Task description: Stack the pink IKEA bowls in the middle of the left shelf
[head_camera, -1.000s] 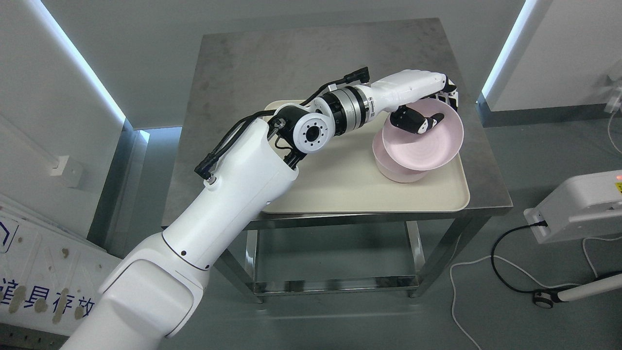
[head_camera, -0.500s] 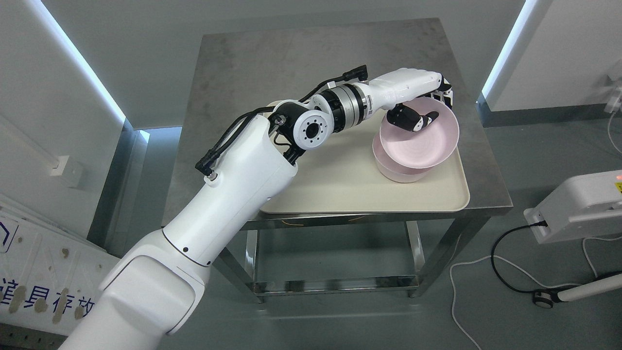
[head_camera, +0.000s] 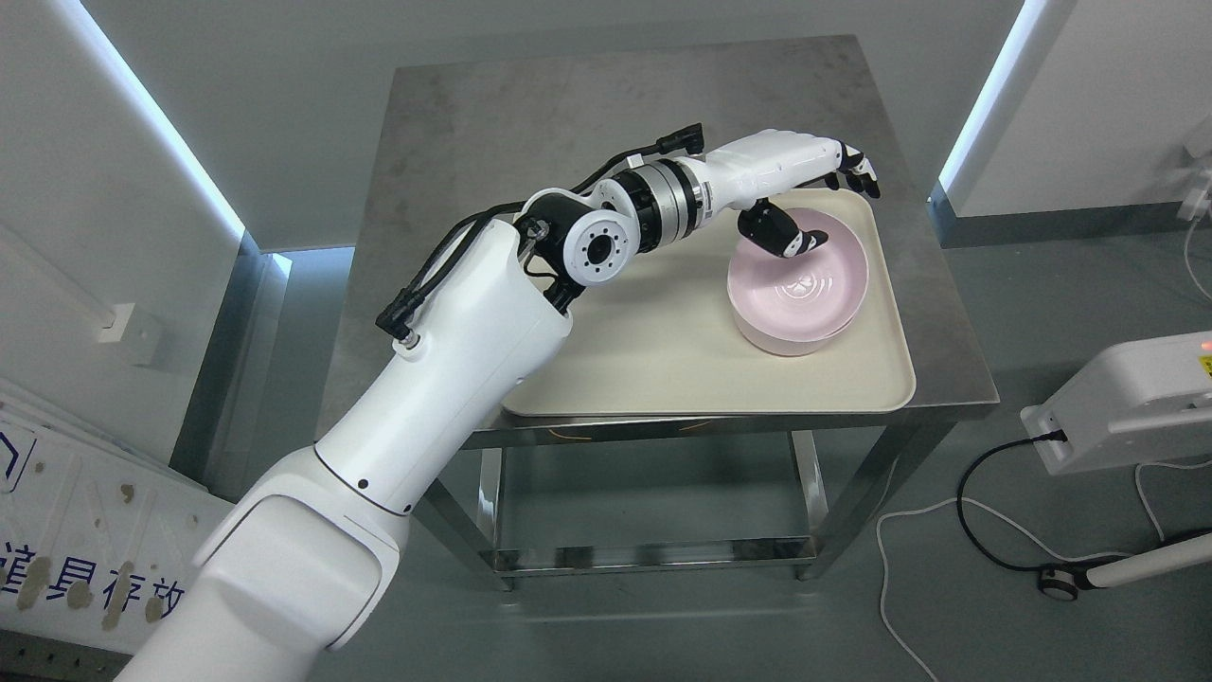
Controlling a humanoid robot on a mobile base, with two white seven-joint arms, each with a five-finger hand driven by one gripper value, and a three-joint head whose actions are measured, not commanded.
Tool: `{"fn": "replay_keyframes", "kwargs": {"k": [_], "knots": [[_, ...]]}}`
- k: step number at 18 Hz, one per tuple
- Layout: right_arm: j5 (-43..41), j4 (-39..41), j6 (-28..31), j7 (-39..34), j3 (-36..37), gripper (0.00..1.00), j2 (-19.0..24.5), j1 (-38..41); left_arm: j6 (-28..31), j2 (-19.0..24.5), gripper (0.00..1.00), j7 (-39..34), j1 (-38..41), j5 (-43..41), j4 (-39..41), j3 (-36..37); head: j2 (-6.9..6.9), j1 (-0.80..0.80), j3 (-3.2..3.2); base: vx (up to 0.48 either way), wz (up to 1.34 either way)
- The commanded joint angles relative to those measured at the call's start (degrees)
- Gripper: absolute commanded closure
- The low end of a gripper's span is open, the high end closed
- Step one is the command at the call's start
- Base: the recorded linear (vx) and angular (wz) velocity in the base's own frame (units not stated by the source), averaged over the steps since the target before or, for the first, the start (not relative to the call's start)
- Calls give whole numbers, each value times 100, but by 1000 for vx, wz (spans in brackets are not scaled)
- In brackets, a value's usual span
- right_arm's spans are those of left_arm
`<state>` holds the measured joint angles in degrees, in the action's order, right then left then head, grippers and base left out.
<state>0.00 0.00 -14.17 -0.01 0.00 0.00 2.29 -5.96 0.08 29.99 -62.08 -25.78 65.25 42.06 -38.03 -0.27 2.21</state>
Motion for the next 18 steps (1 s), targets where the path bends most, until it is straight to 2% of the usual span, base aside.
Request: {"fn": "replay_keyframes", "kwargs": {"k": [1,2,5,6,8,10,14,18], "knots": [[-9,100,2,1,26,0,-100,0,-238,92,31,331,143,98,346,-1160,0,0,0,0,0],[-9,100,2,1,26,0,-100,0,-274,92,29,349,231,386,496,-1530,0,0,0,0,0],[-9,100,2,1,26,0,-100,0,-353,92,29,288,800,2194,1049,-2594,0,0,0,0,0],[-9,100,2,1,26,0,-100,0,-510,92,24,296,1177,2365,1416,-2910,0,0,0,0,0],[-9,100,2,1,26,0,-100,0,-661,92,18,323,1889,2375,2093,-2975,0,0,0,0,0],[-9,100,2,1,26,0,-100,0,-792,92,16,349,2322,2375,2429,-2836,0,0,0,0,0],[-9,100,2,1,26,0,-100,0,-1161,92,16,340,2753,2210,2554,-1853,0,0,0,0,0],[-9,100,2,1,26,0,-100,0,-1137,92,16,323,2921,472,2545,-1218,0,0,0,0,0]]}}
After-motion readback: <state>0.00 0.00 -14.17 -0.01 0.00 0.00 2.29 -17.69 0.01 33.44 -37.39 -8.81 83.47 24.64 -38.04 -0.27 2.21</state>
